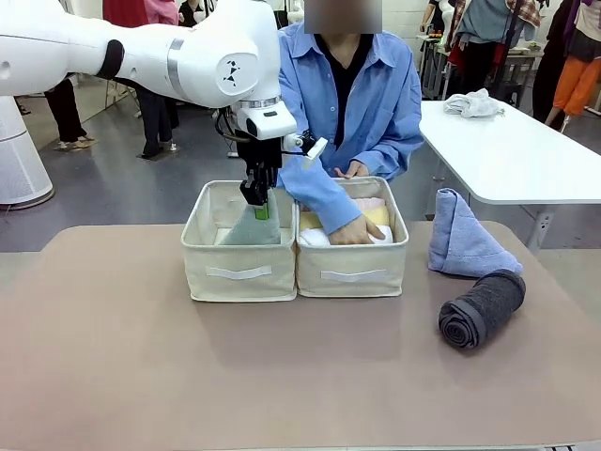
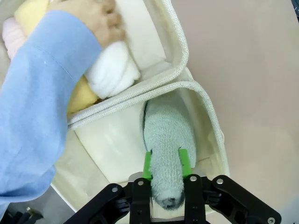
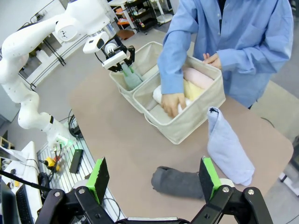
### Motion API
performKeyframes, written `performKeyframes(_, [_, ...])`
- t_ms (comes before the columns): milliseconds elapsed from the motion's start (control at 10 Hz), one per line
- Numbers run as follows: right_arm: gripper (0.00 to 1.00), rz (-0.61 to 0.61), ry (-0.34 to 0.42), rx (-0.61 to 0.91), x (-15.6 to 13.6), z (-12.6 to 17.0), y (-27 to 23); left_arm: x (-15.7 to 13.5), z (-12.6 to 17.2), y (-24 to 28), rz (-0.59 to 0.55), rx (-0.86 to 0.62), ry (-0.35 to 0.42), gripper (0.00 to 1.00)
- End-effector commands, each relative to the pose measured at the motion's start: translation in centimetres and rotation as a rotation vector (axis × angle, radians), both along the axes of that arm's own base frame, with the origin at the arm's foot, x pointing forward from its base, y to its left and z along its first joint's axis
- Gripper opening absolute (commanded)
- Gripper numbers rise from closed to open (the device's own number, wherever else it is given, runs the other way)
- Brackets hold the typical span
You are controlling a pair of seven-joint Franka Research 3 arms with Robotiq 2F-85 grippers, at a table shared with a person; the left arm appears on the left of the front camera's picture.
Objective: Sort the towels based on their folding style.
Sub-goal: Pick up one triangle-folded towel and place it in the left Fabric basket.
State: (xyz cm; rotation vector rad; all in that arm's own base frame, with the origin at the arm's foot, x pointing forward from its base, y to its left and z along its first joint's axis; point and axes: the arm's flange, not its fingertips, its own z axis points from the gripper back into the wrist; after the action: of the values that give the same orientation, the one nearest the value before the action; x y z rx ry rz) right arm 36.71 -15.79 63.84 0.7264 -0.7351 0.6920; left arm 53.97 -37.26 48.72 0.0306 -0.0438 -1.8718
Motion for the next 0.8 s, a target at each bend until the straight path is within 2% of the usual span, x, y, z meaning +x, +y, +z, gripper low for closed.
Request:
performKeyframes(0, [1.0,0.008,-0.01,0.016,-0.07,-0.1,0.1,-0.15,0.71,0.05,0.008,-0.017,0.011,1.0])
performKeyframes(100, [1.0,0.008,-0.01,0.016,-0.07,-0.1,0.1,-0.21,0.76,0.07,0.004,-0.018,0.011,0.77])
performKeyframes(200, [1.0,0.008,-0.01,0.016,-0.07,-0.1,0.1,-0.27,0.78,0.11,0.004,-0.018,0.011,1.0])
performKeyframes(700, [1.0,0.008,-0.01,0.016,-0.07,-0.1,0.1,-0.28,0.81,0.15,-0.002,-0.017,0.022,1.0])
